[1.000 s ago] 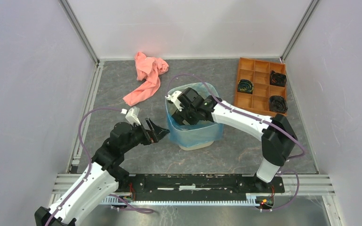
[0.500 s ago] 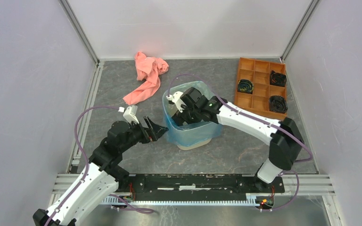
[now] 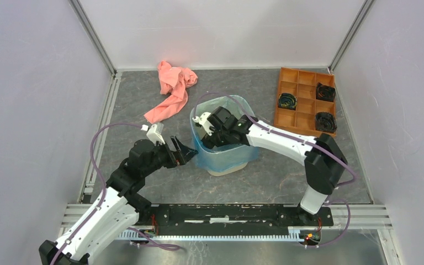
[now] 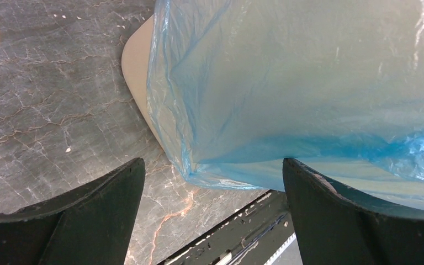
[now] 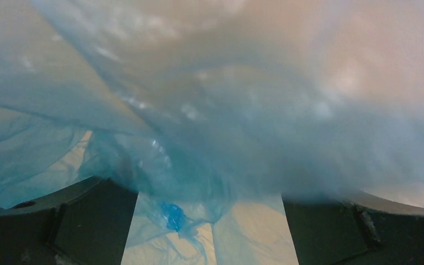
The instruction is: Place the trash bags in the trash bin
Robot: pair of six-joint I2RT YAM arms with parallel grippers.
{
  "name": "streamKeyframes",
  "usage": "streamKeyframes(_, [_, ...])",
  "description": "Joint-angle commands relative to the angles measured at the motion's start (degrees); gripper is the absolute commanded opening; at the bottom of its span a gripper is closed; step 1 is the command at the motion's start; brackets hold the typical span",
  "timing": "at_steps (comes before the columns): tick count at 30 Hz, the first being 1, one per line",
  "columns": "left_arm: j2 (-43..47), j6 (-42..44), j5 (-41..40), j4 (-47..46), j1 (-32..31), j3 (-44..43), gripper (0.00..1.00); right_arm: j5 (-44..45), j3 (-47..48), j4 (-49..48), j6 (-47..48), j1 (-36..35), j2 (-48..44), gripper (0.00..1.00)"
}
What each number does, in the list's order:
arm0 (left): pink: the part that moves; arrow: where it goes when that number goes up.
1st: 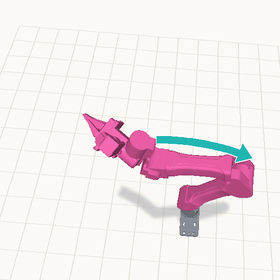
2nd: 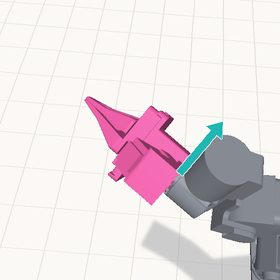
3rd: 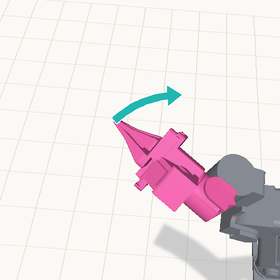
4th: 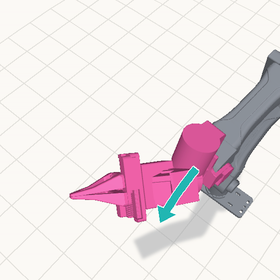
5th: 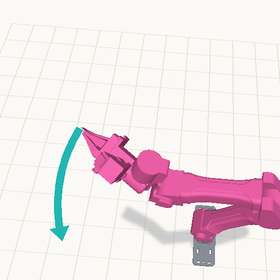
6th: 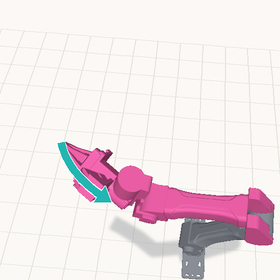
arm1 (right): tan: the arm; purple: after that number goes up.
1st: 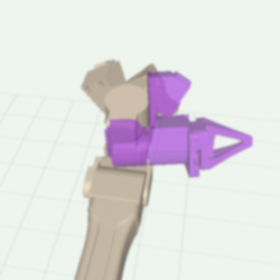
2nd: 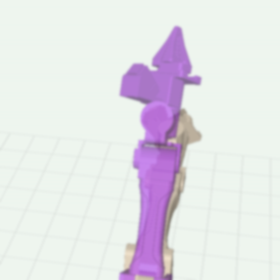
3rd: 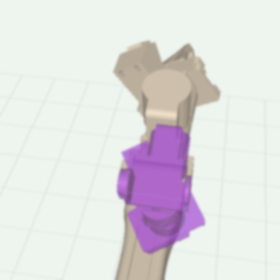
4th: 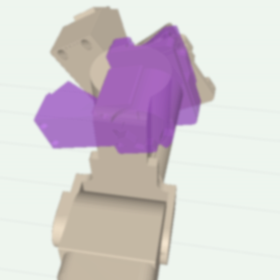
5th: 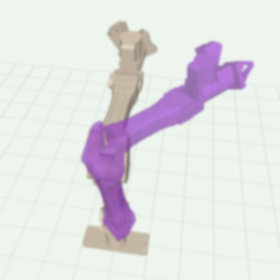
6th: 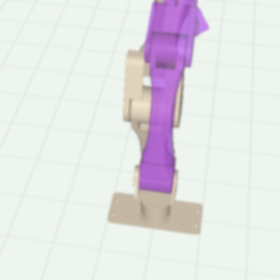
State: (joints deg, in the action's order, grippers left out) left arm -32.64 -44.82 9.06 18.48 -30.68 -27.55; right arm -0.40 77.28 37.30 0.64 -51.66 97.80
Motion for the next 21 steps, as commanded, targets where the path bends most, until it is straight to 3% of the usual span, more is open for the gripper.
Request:
streamKeyframes(1, [1.82,3.99,-2.02,2.21,-0.09,-2.92,1.00,-5.47,-1.67,-4.14,-0.56,-1.92,1.92,0.98])
streamKeyframes(7, [3.18,3.26,-2.83,2.48,-0.13,-2.33,1.00,-10.70,-1.36,-3.64,-2.42,-4.21,-0.58,0.98])
streamKeyframes(11, [2.75,3.66,-2.74,2.50,-0.09,-2.68,1.00,-1.60,-0.50,-1.19,-1.10,-3.17,-3.50,0.98])
streamKeyframes(15, [2.98,3.68,-2.65,3.01,-0.09,-2.99,1.00,1.24,-1.48,-1.29,-1.13,-1.48,-2.35,0.98])
streamKeyframes(21, [5.13,3.38,-3.74,5.04,-0.09,-3.27,1.00,-5.50,-6.37,-7.70,-4.17,-5.31,-0.21,0.98])
